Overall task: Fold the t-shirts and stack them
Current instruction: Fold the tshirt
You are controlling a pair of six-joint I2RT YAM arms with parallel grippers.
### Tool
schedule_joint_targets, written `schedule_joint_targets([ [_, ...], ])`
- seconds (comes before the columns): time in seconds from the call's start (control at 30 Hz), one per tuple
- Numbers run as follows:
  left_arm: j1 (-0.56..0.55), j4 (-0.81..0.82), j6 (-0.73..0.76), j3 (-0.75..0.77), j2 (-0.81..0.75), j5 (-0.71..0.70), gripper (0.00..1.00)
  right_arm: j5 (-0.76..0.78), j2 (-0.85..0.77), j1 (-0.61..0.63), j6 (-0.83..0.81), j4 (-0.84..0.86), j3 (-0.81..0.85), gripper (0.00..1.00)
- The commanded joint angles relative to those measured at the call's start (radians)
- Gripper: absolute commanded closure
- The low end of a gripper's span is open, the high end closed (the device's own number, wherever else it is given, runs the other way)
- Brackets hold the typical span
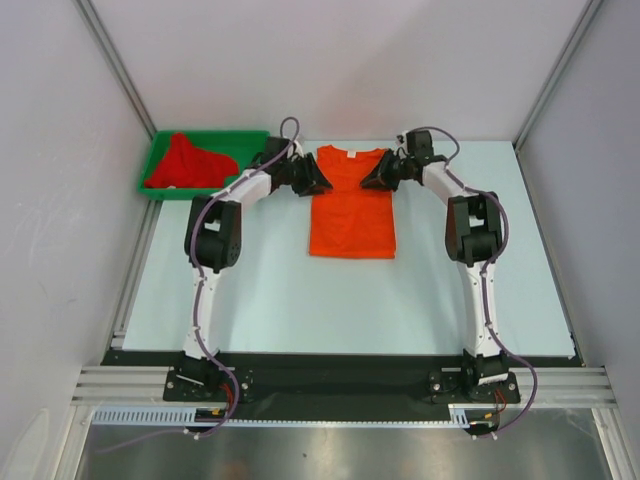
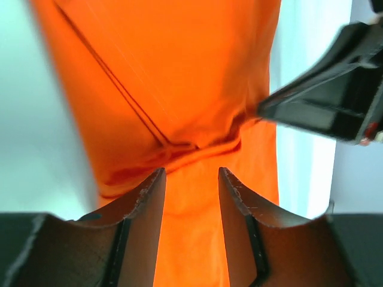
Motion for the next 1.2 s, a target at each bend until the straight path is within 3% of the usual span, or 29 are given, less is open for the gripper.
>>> schedule_joint_targets([
  [0.0, 0.032, -0.029, -0.008, 0.093, -0.024, -0.03, 0.53, -0.022, 0.007, -0.039, 0.002, -0.067, 0.115, 0.79],
  [0.17, 0.025, -0.028, 0.002, 0.015, -0.159, -0.02, 0.52, -0.059, -0.103, -0.051, -0.054, -0.161, 0.069, 0.74],
  [0.4, -0.064, 0.011, -0.006, -0.221, -0.325, 0.019, 0.52, -0.157, -0.353, -0.021, -0.106, -0.067, -0.354, 0.69],
  [0.53, -0.135, 0.083, -0.041, -0.393, -0.337, 0.059, 0.54, -0.191, -0.426, -0.013, -0.088, 0.043, -0.639, 0.73],
  [0.67, -0.147, 0.12, -0.058, -0.478, -0.299, 0.072, 0.55, -0.215, -0.432, -0.021, -0.058, 0.175, -0.786, 0.79],
  [0.93, -0.126, 0.032, 0.1, -0.581, -0.296, 0.029, 0.55, -0.194, -0.421, -0.09, -0.129, 0.21, -0.981, 0.81],
  [1.17, -0.123, -0.081, 0.224, -0.581, -0.432, 0.013, 0.54, -0.211, -0.571, -0.122, -0.169, 0.103, -1.005, 0.81],
])
